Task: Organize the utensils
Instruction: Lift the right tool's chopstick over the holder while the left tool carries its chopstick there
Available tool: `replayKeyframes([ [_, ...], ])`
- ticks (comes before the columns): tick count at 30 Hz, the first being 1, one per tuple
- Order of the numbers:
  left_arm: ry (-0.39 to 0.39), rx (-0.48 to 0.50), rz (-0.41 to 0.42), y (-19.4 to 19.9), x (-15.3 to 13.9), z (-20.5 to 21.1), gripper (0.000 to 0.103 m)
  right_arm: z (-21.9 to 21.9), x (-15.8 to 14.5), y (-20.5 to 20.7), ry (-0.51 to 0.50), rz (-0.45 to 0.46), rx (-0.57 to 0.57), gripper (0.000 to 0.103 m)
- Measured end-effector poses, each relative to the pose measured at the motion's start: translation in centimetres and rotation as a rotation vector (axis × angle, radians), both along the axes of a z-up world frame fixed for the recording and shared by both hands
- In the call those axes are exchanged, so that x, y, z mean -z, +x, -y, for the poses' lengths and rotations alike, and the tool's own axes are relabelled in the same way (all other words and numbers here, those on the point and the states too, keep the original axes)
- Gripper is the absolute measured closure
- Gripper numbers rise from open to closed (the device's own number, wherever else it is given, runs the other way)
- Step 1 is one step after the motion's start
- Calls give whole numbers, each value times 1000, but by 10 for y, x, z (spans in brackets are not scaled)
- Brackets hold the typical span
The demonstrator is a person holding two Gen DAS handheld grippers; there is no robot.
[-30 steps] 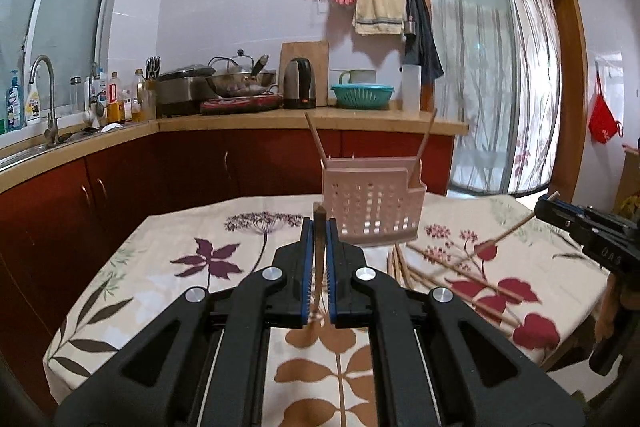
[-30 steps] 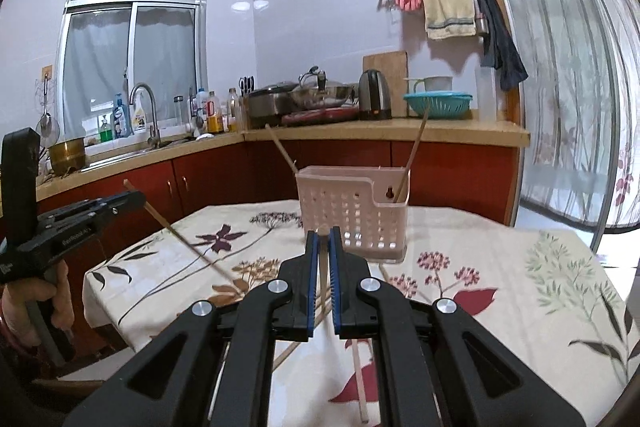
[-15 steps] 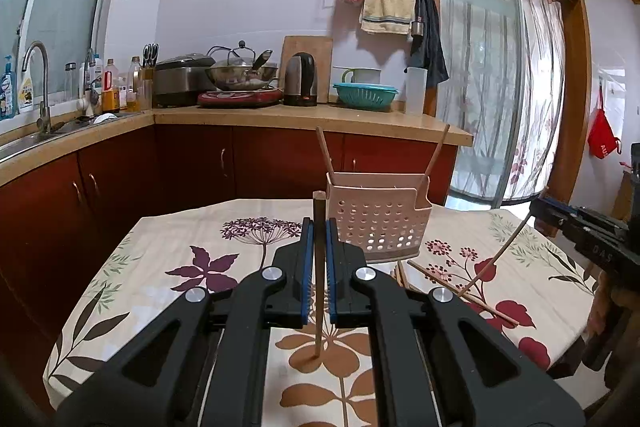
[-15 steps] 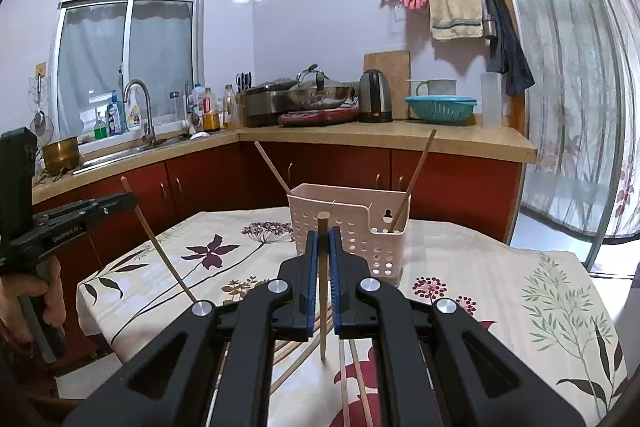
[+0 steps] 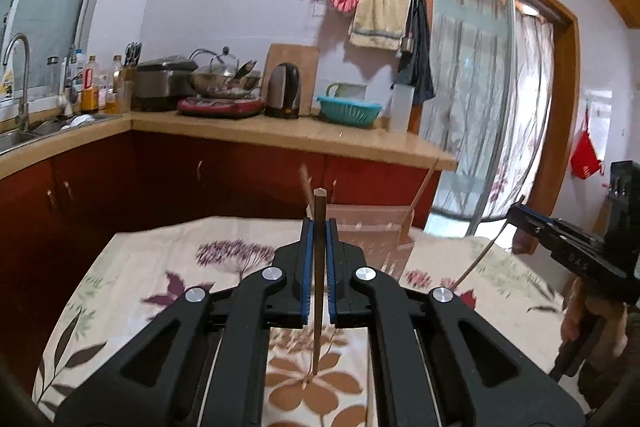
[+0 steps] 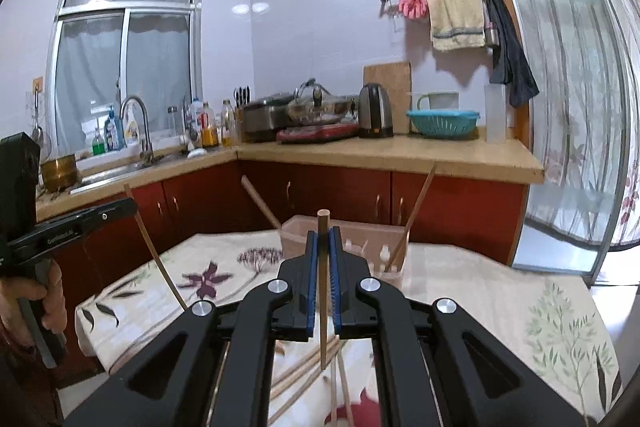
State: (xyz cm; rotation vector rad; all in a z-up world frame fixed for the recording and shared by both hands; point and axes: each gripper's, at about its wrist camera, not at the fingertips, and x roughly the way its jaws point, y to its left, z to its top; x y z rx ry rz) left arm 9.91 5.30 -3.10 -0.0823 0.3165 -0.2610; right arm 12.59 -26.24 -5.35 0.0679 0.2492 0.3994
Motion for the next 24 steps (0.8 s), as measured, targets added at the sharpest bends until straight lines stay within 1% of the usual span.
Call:
replayKeyframes([
  [5,-10,17,64,19,-28,9,96,6,-31,16,7,78,7,97],
  [7,-2,19,104,27,-40,15,96,8,-45,24,8,119,15,97],
  [12,-3,32,195,52,-66,33,96,9,-67,49,10,188,27,97],
  [15,-5,25,241,70,-75,42,96,8,-69,65,6,202,32,97],
  [18,-34,23,266,91,-81,48,96,7,-66,82,0,200,33,97],
  [22,-55,21,279,116,-86,55,96,7,-60,99,-9,186,38,97],
  [24,-53,20,274,128,-82,59,96,9,-54,107,-8,172,39,97],
])
